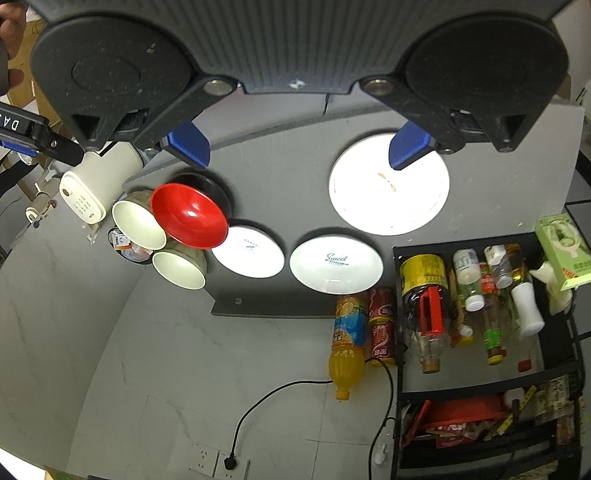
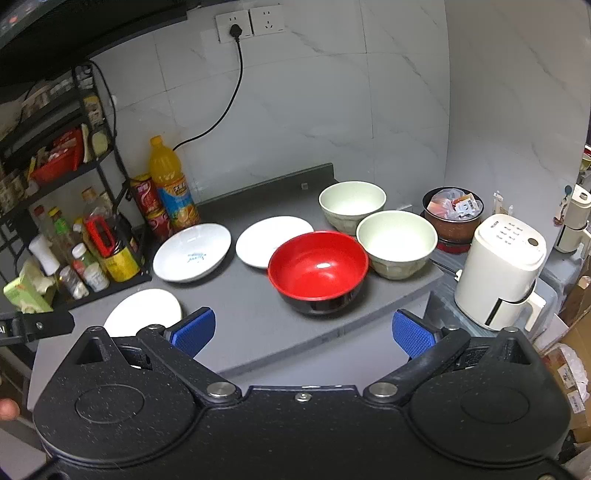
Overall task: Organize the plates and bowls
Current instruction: 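Move both grippers toward the larger cream bowl beside the red bowl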
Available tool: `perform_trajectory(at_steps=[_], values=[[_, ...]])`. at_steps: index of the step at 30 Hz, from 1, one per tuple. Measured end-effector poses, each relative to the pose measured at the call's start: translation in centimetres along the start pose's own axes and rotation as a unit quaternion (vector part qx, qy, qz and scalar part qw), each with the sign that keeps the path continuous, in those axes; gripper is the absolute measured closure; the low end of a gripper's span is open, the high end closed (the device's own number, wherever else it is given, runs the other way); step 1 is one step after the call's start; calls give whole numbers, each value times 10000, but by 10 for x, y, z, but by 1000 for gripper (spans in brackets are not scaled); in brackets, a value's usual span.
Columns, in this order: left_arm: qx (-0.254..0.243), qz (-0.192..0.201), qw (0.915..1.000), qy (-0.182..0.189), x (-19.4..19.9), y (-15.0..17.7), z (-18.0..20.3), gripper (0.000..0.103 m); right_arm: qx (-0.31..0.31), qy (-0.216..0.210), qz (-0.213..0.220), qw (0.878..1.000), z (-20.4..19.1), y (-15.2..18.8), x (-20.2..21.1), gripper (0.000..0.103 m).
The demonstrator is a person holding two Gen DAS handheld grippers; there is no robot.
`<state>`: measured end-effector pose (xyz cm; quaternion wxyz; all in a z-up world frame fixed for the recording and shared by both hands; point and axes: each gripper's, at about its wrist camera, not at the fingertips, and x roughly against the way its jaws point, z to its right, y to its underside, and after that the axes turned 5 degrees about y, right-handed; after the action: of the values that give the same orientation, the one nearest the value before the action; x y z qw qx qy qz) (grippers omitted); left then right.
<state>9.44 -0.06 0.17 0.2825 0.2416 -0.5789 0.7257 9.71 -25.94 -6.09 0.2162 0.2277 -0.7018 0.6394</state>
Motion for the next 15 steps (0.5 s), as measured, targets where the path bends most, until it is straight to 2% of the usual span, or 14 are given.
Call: perform_trajectory(at_steps=[6, 15], values=[[70, -51, 9999, 60, -30, -28, -13, 1, -13, 110, -29, 9999, -10, -20, -28, 0], [-105, -196, 9996, 170, -79, -70, -25, 1, -278, 347, -114, 9989, -19, -41, -69, 0]])
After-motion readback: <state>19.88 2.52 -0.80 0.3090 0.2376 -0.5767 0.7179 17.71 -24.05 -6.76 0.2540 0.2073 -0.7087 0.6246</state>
